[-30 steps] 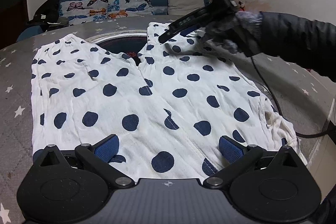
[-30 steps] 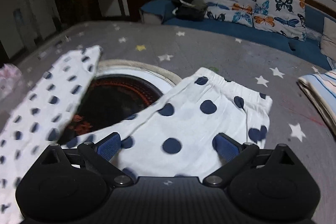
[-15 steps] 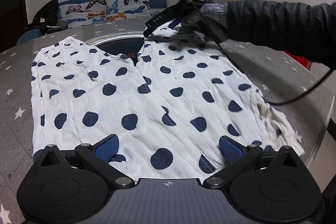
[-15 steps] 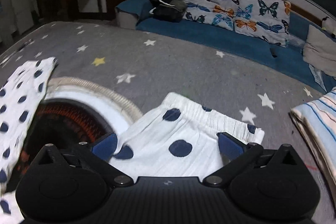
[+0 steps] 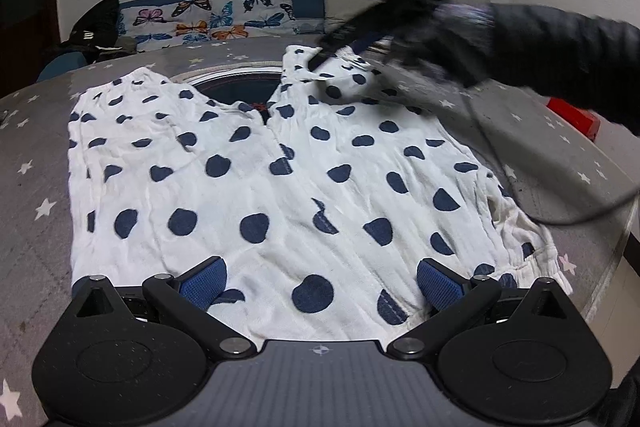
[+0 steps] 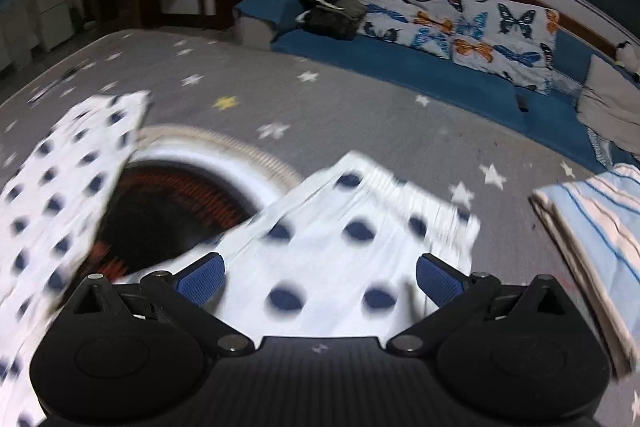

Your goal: Fold clothes

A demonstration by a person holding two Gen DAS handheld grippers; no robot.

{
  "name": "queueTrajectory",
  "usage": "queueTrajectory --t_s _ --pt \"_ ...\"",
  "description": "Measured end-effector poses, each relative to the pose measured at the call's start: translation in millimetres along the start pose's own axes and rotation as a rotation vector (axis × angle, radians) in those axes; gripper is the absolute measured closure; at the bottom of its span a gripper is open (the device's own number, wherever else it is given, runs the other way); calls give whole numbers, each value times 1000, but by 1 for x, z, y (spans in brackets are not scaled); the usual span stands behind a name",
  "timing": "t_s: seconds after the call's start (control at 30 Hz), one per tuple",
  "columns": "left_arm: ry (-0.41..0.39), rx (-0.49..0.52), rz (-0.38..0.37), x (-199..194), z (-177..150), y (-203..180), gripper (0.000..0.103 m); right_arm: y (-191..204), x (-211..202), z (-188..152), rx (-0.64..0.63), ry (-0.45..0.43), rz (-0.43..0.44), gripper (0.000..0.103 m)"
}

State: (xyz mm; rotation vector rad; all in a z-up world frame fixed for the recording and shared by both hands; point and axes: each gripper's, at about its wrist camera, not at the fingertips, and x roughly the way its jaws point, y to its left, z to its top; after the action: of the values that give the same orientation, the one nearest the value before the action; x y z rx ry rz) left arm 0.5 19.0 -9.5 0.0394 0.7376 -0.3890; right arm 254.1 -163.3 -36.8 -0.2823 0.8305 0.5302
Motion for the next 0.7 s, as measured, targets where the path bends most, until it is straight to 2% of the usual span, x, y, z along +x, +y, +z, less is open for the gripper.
queueTrajectory --t_s 0.33,0.53,0.7 --pt "-18 -37 35 -19 -14 9 0 62 -77 -76 -70 -13 197 0" --pt "-35 -74 63 -34 -13 10 0 99 -112 -114 -197 -37 224 0" --pt "-70 -98 123 -54 -18 15 0 122 -134 -138 -279 -41 267 0"
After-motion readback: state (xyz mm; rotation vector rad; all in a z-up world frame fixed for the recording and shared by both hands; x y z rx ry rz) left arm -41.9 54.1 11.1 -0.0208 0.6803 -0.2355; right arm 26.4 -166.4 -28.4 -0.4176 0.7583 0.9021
